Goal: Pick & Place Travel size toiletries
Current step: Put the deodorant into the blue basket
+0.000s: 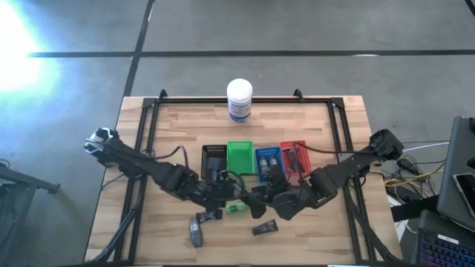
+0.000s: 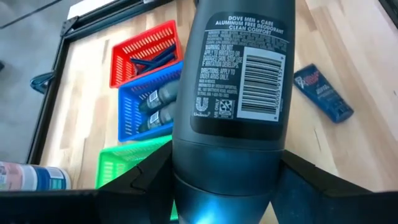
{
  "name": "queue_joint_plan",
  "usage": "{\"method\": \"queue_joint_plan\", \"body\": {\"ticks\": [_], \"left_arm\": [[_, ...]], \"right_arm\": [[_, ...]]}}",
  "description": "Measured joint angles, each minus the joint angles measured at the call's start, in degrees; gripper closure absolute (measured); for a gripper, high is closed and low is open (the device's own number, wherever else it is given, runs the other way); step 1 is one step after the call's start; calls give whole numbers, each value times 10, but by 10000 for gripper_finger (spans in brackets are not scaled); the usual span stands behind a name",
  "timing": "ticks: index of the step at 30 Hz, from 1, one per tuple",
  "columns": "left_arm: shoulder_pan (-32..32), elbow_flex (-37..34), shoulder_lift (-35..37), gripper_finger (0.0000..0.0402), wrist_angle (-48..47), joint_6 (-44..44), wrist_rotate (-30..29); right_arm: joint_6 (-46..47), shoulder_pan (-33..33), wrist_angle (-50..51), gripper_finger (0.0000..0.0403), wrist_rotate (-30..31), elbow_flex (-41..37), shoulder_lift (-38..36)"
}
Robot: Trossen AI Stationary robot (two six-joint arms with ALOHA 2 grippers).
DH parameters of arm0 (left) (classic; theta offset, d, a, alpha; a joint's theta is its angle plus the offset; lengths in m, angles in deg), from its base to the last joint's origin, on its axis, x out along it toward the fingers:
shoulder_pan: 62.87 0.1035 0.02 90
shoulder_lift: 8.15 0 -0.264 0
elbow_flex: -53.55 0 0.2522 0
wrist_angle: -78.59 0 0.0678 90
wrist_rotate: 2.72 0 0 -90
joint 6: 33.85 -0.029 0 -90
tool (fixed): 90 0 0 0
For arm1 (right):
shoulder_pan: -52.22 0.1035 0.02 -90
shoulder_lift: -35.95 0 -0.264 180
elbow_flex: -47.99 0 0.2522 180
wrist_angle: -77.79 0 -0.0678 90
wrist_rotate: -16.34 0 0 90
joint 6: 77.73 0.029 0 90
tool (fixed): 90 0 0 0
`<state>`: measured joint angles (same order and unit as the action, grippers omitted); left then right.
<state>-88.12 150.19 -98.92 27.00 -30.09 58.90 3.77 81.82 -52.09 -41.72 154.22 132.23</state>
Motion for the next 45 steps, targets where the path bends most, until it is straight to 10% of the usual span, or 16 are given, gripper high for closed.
{"method": "queue_joint_plan", "body": {"ticks": [13,40,45], "left_arm": [[4,12,2,194,52,-9,-2],[2,12,2,194,82,-43,-8],[1,12,3,107,71,-35,-26]], "right_arm": [[-7,-2,3,63,34,-2,1],[-3,-15,2,254,22,-4,2],[-4,-16,15,260,7,-7,2]]}}
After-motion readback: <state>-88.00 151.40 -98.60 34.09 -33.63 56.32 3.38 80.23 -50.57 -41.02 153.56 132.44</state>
